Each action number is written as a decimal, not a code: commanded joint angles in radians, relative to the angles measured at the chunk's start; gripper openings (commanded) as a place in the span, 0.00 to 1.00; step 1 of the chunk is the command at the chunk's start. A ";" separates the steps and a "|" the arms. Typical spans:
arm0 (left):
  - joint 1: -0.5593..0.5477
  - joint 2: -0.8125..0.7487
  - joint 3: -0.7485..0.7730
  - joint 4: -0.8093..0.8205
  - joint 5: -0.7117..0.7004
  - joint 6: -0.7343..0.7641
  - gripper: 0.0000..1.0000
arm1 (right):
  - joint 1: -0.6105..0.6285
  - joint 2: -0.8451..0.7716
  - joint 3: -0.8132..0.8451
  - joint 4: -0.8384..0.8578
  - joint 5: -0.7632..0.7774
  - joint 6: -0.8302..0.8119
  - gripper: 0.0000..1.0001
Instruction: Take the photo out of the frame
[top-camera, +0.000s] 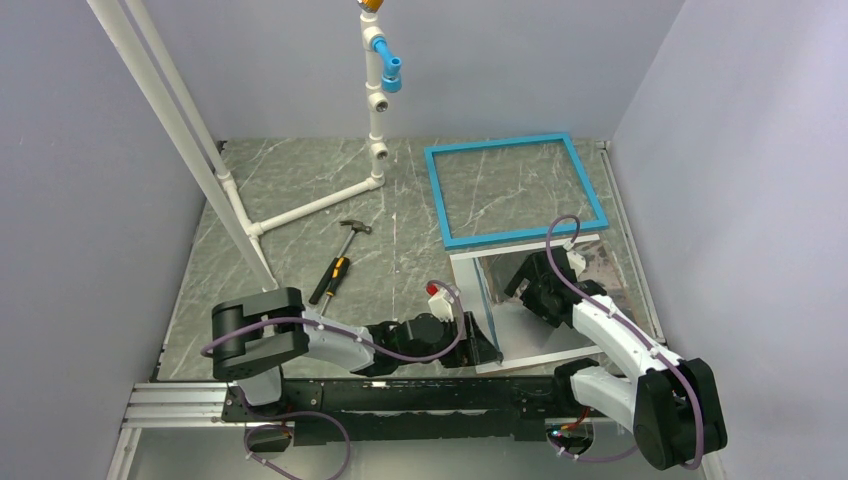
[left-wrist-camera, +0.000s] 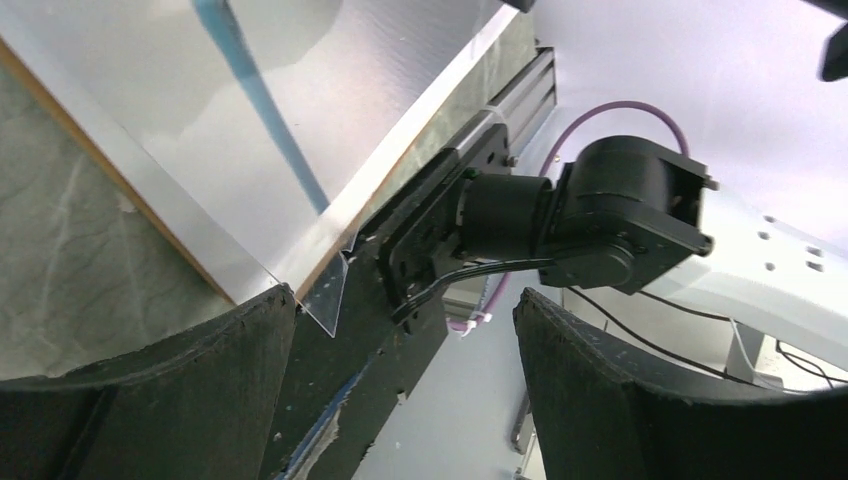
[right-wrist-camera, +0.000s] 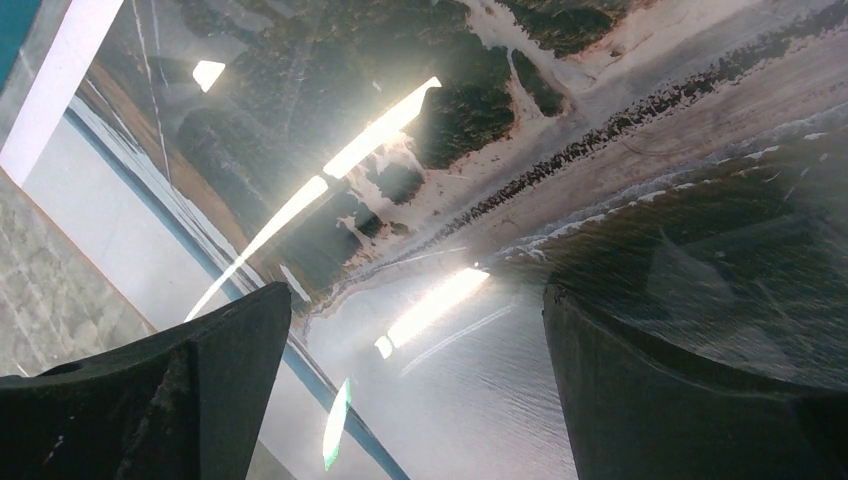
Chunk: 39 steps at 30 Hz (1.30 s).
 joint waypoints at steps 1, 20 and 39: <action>-0.005 -0.048 0.046 0.104 -0.002 0.026 0.84 | 0.001 0.035 -0.040 -0.002 -0.077 0.017 0.97; -0.005 0.047 -0.062 0.219 -0.012 -0.143 0.60 | 0.002 -0.019 -0.027 -0.041 -0.048 0.011 0.97; 0.019 0.130 -0.004 0.261 0.039 -0.100 0.19 | 0.087 -0.215 0.129 -0.189 0.011 -0.080 0.98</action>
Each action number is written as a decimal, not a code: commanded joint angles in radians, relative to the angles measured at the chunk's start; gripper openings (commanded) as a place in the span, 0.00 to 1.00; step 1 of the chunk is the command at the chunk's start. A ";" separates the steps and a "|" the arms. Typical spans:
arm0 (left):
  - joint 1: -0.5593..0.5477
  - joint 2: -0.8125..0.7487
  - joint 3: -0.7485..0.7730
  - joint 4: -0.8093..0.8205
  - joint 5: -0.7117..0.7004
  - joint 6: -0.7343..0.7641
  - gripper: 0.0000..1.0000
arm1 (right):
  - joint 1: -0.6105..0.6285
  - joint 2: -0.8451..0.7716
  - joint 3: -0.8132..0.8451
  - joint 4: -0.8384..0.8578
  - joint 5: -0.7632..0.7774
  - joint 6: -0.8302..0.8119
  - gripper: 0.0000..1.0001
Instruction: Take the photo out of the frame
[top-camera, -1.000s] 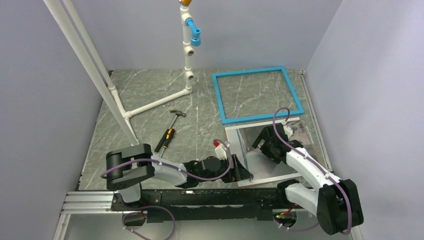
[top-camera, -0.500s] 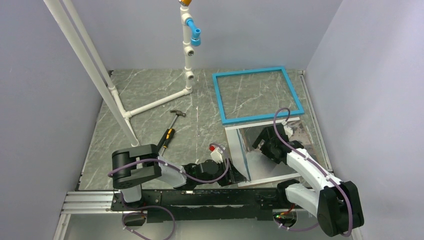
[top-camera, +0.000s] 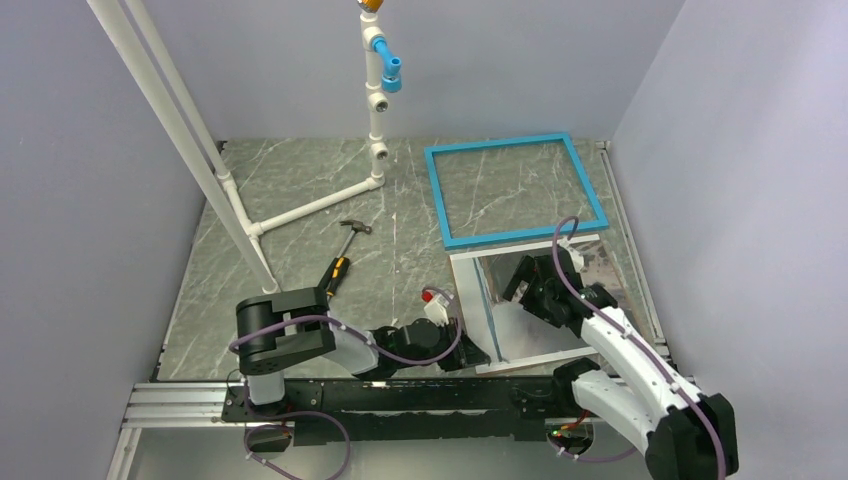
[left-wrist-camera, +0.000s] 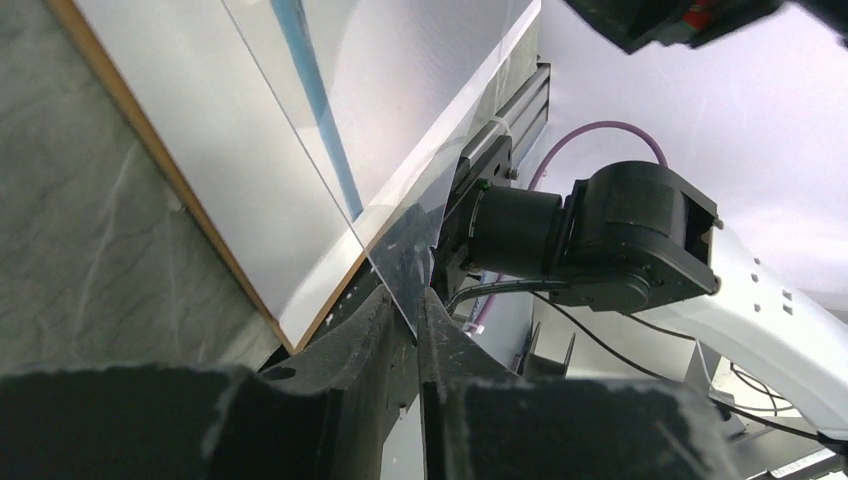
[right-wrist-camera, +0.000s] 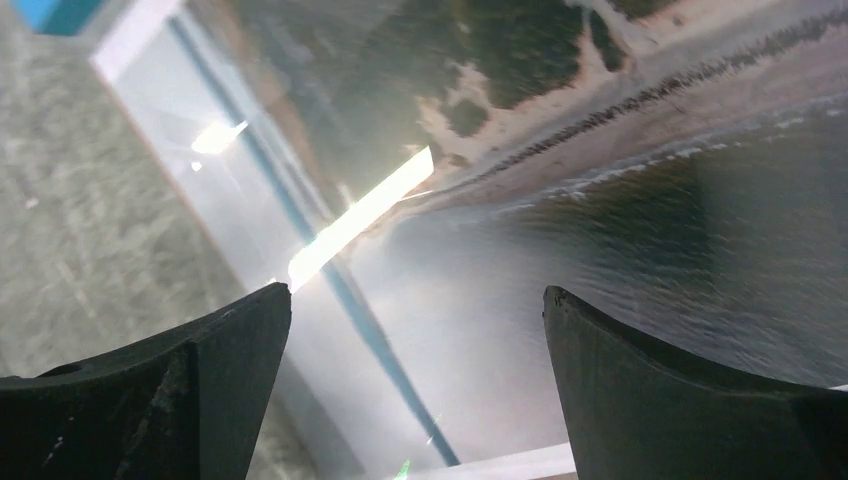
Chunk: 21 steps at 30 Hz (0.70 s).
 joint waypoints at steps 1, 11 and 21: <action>0.010 0.047 0.071 0.083 0.037 0.015 0.19 | 0.048 -0.074 0.110 -0.064 0.047 -0.036 0.98; 0.007 0.063 0.081 0.053 0.066 -0.003 0.47 | 0.108 -0.009 0.116 -0.021 0.027 -0.056 0.98; 0.007 -0.108 -0.040 -0.089 0.006 0.052 0.76 | 0.164 0.114 0.069 0.067 0.020 -0.031 0.98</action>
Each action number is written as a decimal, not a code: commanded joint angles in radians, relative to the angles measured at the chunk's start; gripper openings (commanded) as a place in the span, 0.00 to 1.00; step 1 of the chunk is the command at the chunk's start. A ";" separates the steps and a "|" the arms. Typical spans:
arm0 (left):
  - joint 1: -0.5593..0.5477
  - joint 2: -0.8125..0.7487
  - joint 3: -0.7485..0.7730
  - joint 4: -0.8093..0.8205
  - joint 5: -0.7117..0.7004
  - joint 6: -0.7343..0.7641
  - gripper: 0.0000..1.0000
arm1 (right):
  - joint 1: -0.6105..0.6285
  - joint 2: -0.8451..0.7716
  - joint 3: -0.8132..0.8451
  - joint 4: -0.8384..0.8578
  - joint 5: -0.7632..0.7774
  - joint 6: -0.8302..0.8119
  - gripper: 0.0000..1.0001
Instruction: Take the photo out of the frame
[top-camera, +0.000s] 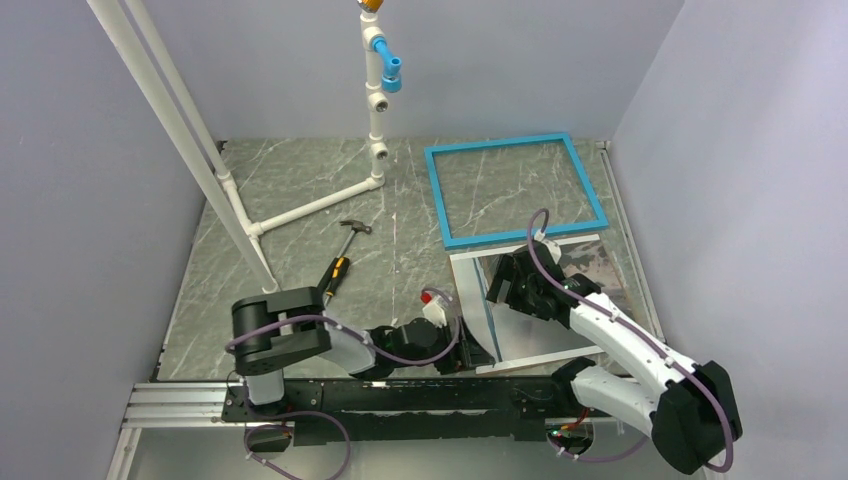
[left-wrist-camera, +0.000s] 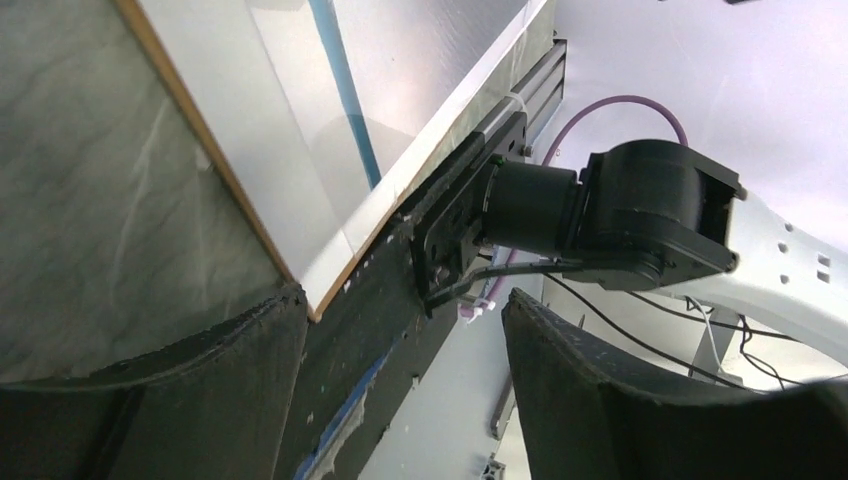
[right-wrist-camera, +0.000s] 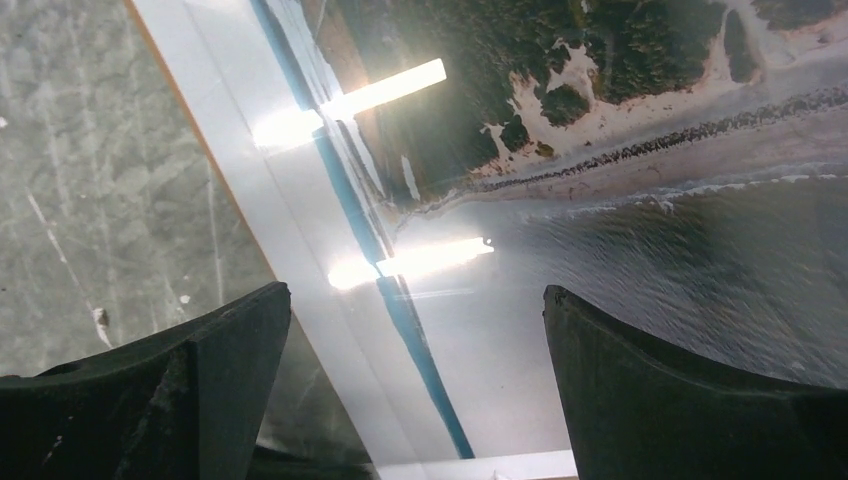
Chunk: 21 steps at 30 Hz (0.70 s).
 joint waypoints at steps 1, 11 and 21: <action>-0.001 -0.144 -0.049 -0.111 -0.064 0.057 0.77 | 0.003 0.029 -0.029 0.071 0.000 0.012 0.98; -0.008 -0.112 0.047 -0.205 -0.043 0.044 0.79 | 0.002 0.103 -0.060 0.094 0.029 0.044 0.96; -0.030 -0.070 0.138 -0.359 -0.052 -0.011 0.79 | 0.002 0.115 -0.074 0.112 0.026 0.047 0.96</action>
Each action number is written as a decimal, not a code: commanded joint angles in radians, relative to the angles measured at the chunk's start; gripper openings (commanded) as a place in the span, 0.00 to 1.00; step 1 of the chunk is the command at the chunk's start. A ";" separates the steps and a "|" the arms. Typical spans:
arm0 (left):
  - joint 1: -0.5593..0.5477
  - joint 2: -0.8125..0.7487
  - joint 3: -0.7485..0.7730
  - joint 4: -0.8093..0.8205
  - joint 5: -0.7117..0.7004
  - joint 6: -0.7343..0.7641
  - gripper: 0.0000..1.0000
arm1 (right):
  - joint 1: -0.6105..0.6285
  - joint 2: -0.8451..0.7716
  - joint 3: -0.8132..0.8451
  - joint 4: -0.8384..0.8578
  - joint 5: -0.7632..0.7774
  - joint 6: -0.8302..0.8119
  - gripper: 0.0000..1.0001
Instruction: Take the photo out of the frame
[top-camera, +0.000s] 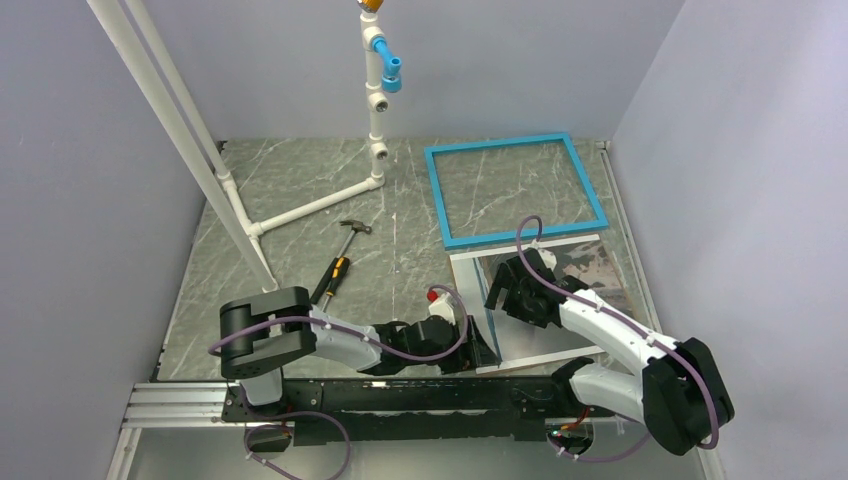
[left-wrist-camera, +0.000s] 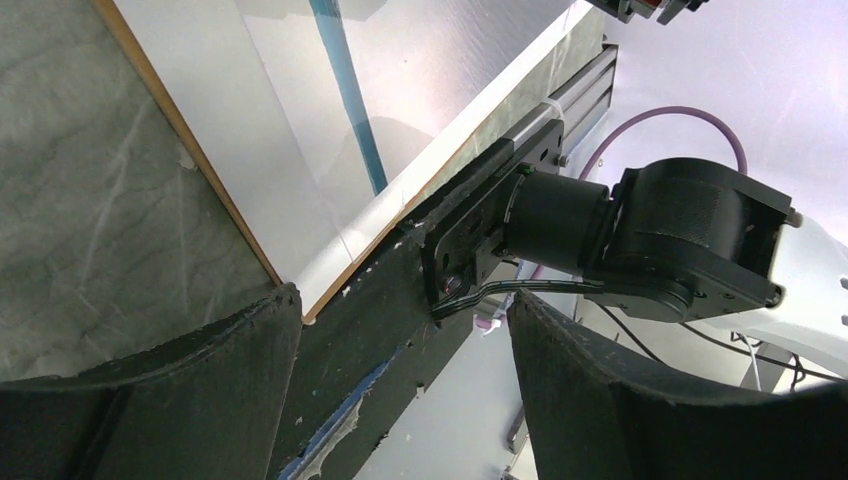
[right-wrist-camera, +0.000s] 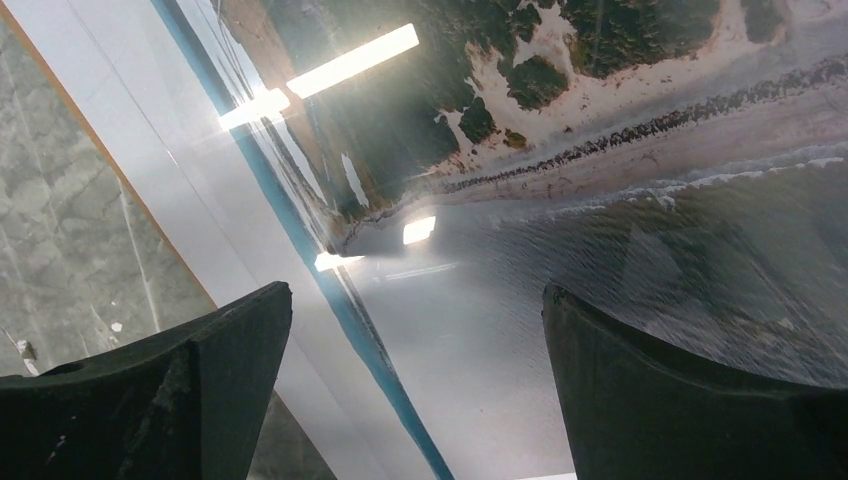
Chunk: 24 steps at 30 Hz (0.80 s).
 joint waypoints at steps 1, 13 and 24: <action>-0.009 0.007 0.035 -0.055 -0.002 -0.030 0.79 | 0.002 0.009 -0.004 0.034 0.020 0.016 0.96; -0.022 0.014 0.061 -0.084 -0.005 -0.030 0.79 | 0.002 0.002 -0.001 0.031 0.021 0.017 0.96; -0.022 0.016 0.090 -0.041 0.002 0.010 0.78 | 0.002 0.005 0.000 0.028 0.021 0.016 0.96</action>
